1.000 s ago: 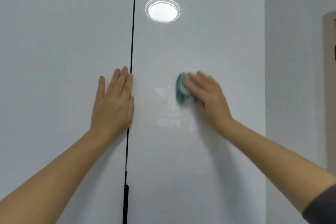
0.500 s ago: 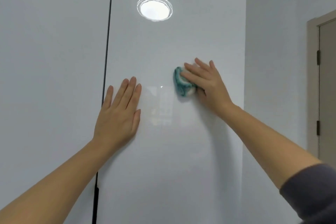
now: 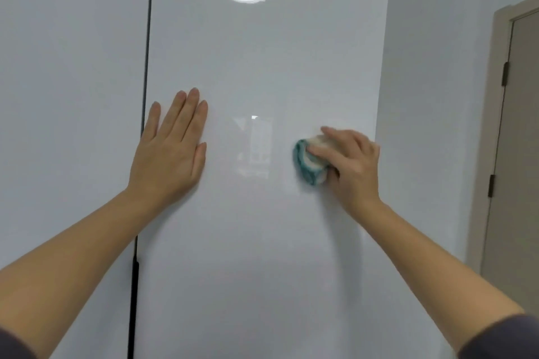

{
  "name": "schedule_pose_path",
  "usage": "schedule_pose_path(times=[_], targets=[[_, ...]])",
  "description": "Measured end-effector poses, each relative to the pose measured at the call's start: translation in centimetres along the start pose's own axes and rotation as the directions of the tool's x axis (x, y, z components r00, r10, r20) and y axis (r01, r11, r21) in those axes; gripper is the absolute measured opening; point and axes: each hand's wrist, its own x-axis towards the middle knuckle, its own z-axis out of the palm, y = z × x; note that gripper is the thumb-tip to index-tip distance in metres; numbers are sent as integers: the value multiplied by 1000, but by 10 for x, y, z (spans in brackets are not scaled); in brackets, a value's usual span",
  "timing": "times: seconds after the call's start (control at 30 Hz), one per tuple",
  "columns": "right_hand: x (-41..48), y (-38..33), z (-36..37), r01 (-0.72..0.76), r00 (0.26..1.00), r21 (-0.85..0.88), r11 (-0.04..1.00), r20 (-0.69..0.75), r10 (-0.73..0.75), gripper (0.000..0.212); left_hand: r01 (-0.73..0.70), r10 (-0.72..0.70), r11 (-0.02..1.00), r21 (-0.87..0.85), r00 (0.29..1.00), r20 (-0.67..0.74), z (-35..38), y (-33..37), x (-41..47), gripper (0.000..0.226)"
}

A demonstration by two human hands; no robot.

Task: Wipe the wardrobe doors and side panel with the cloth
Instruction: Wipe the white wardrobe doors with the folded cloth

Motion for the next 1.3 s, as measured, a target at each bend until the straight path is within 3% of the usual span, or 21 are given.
schedule_pose_path(times=[0.13,0.27,0.43,0.57,0.67,0.8,1.03,1.17,1.3], targets=[[68,34,-1,-326,942,56,944,-69,330,47,10,-10,1000,7,1000,10,0,1,-1,62],[41,22,5,-384,914,105,917,-100,394,57,47,-47,999,-16,999,13,-2,6,-1,61],[-74,-26,-2,-429,898,175,886,-22,439,58,63,-60,991,-120,998,31,-4,31,-38,62],[-181,-84,-13,-341,931,172,924,202,305,46,61,-50,986,-154,996,72,2,45,-80,61],[-193,-95,-10,-284,939,202,937,256,229,42,72,-60,988,-137,994,94,5,47,-105,61],[-123,-99,10,-231,968,269,935,163,192,41,107,-95,988,-107,990,108,0,39,-128,60],[13,-149,54,-293,950,318,902,-6,311,43,186,-173,981,-53,966,194,-15,4,-180,60],[-33,-182,61,-122,988,359,925,-43,147,28,176,-154,981,-75,958,241,-14,-4,-203,57],[-154,-227,58,133,973,407,904,122,-198,20,159,-129,981,-115,963,235,-9,-8,-224,54]])
